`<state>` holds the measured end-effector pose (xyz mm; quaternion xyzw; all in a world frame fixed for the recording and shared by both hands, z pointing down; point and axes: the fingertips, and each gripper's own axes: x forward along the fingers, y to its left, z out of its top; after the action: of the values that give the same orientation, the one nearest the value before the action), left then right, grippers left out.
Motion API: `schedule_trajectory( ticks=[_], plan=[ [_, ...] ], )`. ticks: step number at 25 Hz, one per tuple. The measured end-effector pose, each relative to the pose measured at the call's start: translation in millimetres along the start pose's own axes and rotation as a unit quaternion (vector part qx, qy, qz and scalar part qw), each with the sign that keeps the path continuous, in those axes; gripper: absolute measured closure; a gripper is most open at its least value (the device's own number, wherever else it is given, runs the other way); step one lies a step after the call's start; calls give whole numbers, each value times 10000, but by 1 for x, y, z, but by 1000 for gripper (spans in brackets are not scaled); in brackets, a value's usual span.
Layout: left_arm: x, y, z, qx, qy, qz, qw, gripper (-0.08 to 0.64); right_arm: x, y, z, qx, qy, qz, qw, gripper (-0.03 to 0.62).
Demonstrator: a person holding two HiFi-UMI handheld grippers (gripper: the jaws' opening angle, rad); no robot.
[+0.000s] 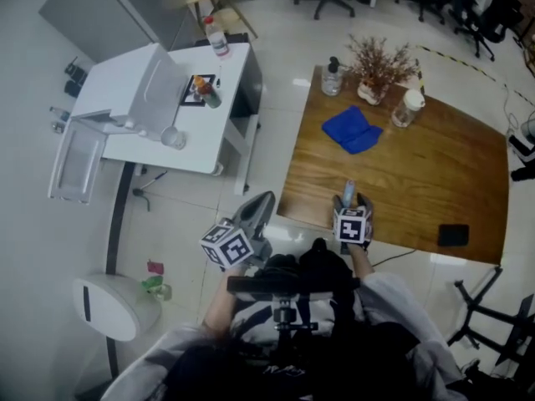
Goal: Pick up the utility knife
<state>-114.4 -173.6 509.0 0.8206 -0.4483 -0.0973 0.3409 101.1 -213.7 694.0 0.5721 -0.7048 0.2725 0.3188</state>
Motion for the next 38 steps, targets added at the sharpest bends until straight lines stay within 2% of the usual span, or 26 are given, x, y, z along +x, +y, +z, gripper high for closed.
schedule_trajectory(
  ticks=[3,6,7,10,13,20,23,28,30,38],
  plan=[
    [-2,6,2,-10,-1,47,10000,554,-2,-1,2,-71,-95,-44,9999,322],
    [-2,9,6,-20,-35,49,10000,554,-3,-4,0,-115,15,-106,9999,427],
    [-2,9,7,-25,-44,35,10000,554,-3,-5,-2,-54,72,-96,9999,434],
    [0,9,9,-26,-34,-45,10000,554,-8,-5,-3,427,172,137,9988,437],
    [3,8,9,-14,-15,-176,9998,554,-27,0,13,1029,-160,469,9935,437],
    [19,5,4,-105,194,-394,9990,554,-93,-3,57,1539,-1023,799,9795,437],
    [28,1,1,-59,300,-503,9983,554,-120,-8,71,1611,-1320,778,9750,437],
    [44,-9,-5,549,507,-558,9956,555,-137,-17,73,1645,-1474,640,9732,437],
    [48,-14,-4,615,533,-641,9946,555,-135,-18,69,1650,-1429,601,9740,437],
    [54,-8,8,30,211,-755,9969,554,-130,-19,70,1674,-1401,523,9745,437]
  ],
)
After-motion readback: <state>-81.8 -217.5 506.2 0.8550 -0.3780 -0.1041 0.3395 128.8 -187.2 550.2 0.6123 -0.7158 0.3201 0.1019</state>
